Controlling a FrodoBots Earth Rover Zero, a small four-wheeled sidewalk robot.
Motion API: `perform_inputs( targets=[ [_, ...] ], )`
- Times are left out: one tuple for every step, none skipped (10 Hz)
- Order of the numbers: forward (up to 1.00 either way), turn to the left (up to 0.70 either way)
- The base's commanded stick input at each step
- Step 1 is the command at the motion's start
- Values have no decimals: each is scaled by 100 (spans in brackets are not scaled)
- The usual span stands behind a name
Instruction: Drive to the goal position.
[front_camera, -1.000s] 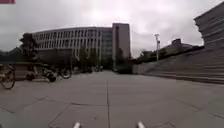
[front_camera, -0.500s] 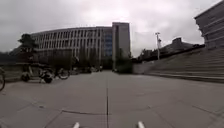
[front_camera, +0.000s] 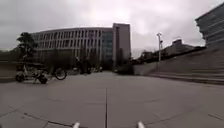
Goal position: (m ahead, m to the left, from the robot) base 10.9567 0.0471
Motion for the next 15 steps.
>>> perform_inputs(
  targets=[
    [70, 0],
    [70, 0],
    [70, 0],
    [70, 0],
    [70, 0],
    [70, 0],
    [70, 0],
    [70, 0],
    [70, 0],
    [70, 0],
    [70, 0],
    [70, 0],
    [70, 0],
    [70, 0],
    [70, 0]
  ],
)
